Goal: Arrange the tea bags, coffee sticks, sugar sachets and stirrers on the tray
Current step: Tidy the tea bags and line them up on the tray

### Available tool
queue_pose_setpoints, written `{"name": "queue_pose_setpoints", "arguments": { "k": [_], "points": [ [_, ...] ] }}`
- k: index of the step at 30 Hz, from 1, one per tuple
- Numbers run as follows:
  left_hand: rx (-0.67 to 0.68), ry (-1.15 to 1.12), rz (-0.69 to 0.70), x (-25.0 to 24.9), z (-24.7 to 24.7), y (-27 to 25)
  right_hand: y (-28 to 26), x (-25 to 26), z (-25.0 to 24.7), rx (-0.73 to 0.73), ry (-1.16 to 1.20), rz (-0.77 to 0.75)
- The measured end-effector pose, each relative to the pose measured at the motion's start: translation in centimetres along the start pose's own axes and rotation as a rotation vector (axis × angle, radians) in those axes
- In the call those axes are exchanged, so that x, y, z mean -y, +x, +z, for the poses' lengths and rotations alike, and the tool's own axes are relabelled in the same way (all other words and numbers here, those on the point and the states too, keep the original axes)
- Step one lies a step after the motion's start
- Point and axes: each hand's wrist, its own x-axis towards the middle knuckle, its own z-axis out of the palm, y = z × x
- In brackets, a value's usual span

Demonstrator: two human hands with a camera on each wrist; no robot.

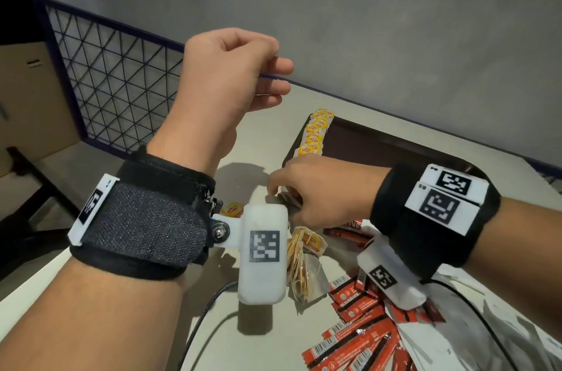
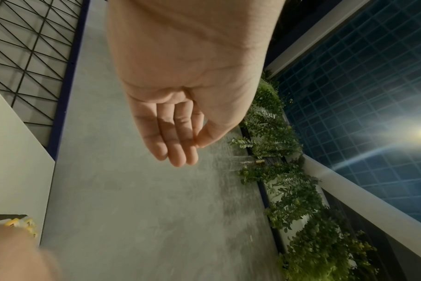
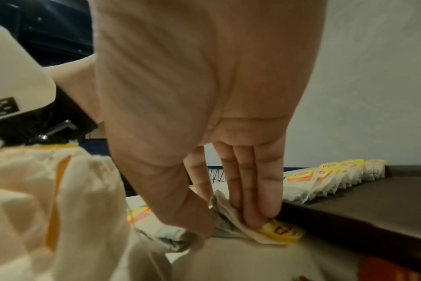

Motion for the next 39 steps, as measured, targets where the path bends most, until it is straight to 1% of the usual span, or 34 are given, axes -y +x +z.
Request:
{"name": "queue_pose_setpoints", "arguments": {
  "k": [2, 6, 8, 11, 13, 14, 17, 18, 20, 23, 26, 28, 29, 33, 35, 36, 37, 39],
  "points": [
    [0.005, -0.001, -0.003, 0.1, 0.1, 0.0, 0.0, 0.1, 0.3, -0.007, -0.032, -0.022],
    [0.018, 0.005, -0.009, 0.3, 0.2, -0.1, 0.4, 0.2, 0.7, -0.007, -0.050, -0.010],
    [0.019, 0.009, -0.013, 0.4, 0.2, -0.1, 0.4, 0.3, 0.7, -0.033, -0.061, -0.025],
    [0.023, 0.007, -0.030, 0.3, 0.2, -0.1, -0.2, -0.1, 0.4, -0.092, 0.043, -0.017],
    [0.033, 0.008, -0.052, 0.4, 0.4, -0.1, -1.0, -0.9, -0.2, -0.139, 0.241, 0.048],
    [0.039, 0.013, -0.064, 0.4, 0.5, -0.2, -1.6, -1.2, -0.6, -0.163, 0.409, 0.097],
    [0.079, 0.035, -0.106, 0.4, 0.8, -0.4, -4.0, -1.9, -1.7, -0.271, 1.108, 0.222],
    [0.103, 0.045, -0.120, 0.4, 0.9, -0.4, -4.9, -2.2, -2.1, -0.311, 1.304, 0.246],
    [0.164, 0.084, -0.169, 0.5, 1.3, -0.6, -6.8, -2.6, -2.7, -0.401, 1.598, 0.261],
    [0.303, 0.115, -0.291, 0.8, 2.1, -1.4, -9.6, -2.6, -3.1, -0.588, 1.892, 0.243],
    [0.472, 0.030, -0.408, 0.8, 3.4, -2.9, -11.3, -2.5, -2.7, -0.782, 2.042, 0.206],
    [0.563, -0.033, -0.408, 0.9, 4.4, -3.7, -11.8, -2.4, -2.3, -0.871, 2.078, 0.198],
    [0.572, -0.054, -0.384, 1.1, 4.6, -4.0, -11.8, -2.3, -2.1, -0.886, 2.072, 0.211],
    [0.442, 0.002, -0.243, 1.4, 5.8, -4.6, -12.3, -2.2, -1.6, -0.864, 1.978, 0.262],
    [0.414, 0.051, -0.188, 1.8, 6.0, -4.7, -12.6, -2.4, -1.5, -0.850, 1.912, 0.273],
    [0.408, 0.071, -0.169, 1.9, 6.0, -4.7, -12.6, -2.5, -1.6, -0.862, 1.849, 0.280],
    [0.403, 0.087, -0.153, 2.1, 6.0, -4.7, -12.7, -2.7, -1.5, -0.899, 1.724, 0.308],
    [0.393, 0.122, -0.128, 2.5, 6.1, -4.7, -13.1, -3.2, -1.4, -1.019, 1.329, 0.414]
  ]
}}
